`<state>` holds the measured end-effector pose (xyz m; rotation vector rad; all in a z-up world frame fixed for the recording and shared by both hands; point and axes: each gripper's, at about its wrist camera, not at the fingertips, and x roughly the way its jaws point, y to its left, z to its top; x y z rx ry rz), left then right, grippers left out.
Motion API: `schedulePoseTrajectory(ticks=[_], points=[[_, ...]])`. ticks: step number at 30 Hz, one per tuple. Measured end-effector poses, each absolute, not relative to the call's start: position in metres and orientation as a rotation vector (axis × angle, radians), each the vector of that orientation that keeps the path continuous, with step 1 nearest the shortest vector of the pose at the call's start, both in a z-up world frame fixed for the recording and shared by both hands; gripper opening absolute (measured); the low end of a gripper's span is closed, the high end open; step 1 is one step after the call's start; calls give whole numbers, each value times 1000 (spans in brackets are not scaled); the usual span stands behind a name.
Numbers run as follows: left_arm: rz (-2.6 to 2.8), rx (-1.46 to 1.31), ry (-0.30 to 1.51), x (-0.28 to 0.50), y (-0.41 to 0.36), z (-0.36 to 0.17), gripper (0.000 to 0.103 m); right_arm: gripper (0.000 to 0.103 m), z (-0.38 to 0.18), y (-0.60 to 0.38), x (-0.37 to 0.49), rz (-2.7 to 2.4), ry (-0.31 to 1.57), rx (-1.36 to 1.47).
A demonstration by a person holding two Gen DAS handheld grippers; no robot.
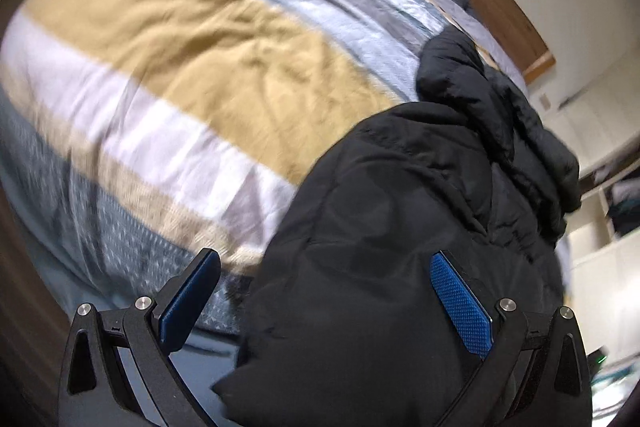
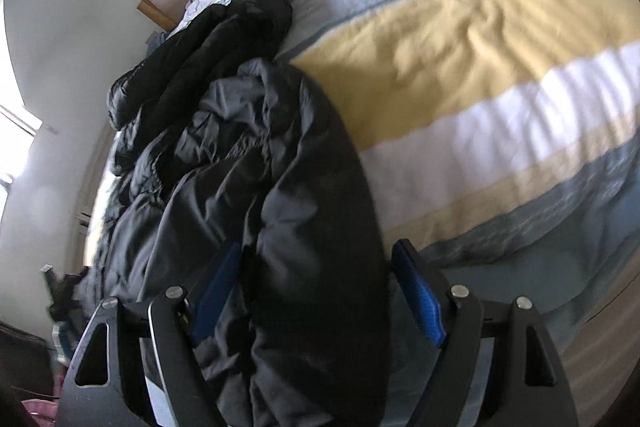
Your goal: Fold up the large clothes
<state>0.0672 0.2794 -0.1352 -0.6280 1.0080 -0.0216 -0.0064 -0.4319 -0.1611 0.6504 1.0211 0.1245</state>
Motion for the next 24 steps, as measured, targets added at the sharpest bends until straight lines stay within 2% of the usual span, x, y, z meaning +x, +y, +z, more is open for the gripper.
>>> schedulePoseTrajectory(ticks=[7,12,19,22,24], points=[[-143,-820,1016,53,292,-160,102,77,-175,-423,-8,199,1040,721],[-280,-876,994,47,279,-156,101,77,-175,-419,-7,250,1041,762],[-348,-784,1019,46,248,-144,80,73,-170,-415,-17,294,1015,766],[-357,-770,1027,49,244,-141,68,54,-169,-413,-20,321,999,769],[-363,-754,1032,49,239,-137,53,36,-169,-412,-21,340,984,778]])
